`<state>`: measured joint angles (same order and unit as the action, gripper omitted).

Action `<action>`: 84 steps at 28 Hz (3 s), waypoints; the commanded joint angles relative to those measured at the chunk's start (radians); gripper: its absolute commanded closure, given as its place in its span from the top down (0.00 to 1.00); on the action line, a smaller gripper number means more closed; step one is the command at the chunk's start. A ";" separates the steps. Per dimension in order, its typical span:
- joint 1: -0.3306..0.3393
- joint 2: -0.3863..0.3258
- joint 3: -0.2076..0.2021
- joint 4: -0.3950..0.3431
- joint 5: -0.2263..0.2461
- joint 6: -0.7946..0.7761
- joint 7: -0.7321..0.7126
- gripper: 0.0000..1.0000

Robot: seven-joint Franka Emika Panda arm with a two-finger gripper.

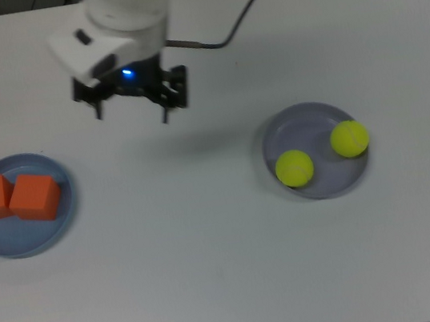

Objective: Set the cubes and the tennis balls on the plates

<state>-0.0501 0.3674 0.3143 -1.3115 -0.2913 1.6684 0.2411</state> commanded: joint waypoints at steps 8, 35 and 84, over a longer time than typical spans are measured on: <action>0.148 -0.194 -0.355 -0.034 0.244 -0.223 -0.148 1.00; 0.050 -0.369 -0.374 -0.066 0.299 -0.230 -0.134 1.00; 0.059 -0.551 -0.302 -0.109 0.316 -0.418 -0.318 1.00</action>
<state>0.0068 -0.1837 0.0184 -1.4161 0.0188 1.2626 -0.0311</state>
